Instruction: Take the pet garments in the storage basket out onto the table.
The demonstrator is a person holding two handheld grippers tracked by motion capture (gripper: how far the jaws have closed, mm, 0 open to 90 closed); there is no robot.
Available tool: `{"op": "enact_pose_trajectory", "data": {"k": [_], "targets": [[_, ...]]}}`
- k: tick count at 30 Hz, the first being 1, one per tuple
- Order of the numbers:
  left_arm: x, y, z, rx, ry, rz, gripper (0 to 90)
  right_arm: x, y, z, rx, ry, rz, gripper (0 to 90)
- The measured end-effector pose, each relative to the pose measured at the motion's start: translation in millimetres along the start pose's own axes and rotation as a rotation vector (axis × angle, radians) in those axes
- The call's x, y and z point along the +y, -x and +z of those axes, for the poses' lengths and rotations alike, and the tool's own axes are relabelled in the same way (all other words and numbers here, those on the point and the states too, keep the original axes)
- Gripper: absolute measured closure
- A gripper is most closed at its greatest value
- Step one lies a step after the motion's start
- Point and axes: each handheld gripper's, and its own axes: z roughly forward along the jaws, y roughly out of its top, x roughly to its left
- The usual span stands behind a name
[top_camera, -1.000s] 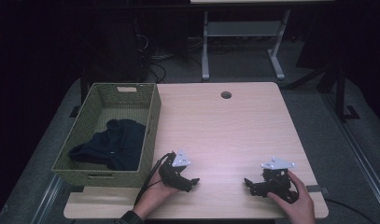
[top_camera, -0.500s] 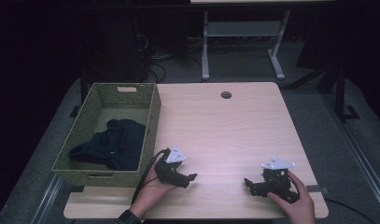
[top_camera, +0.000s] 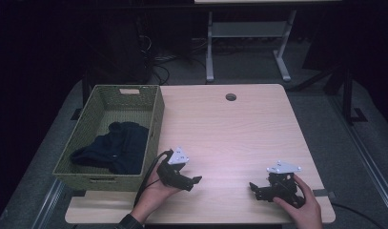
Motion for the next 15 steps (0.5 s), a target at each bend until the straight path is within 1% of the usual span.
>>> {"op": "enact_pose_trajectory", "data": {"k": [4, 7, 10, 13, 15], "targets": [[1.8, -0.5, -1.4, -0.006, -0.001, -0.006, 13.9, 0.0, 0.0, 0.0, 0.000, 0.000, 0.000, 0.5], [4.4, 0.3, -3.0, -0.004, -0.013, 0.011, 13.9, -0.1, -0.1, -0.1, 0.001, -0.001, -0.002, 0.4], [7.6, -0.4, -4.0, -0.006, -0.014, 0.009, 13.8, -0.2, 0.0, -0.2, 0.003, 0.000, -0.006, 0.4], [9.9, -0.6, -5.2, -0.006, -0.006, -0.002, 13.8, -0.2, 0.0, -0.2, 0.004, -0.001, -0.007, 0.4], [10.9, -0.5, -6.4, -0.007, -0.008, 0.003, 13.8, -0.4, -0.3, -0.2, 0.005, 0.003, -0.007, 0.5]]}}
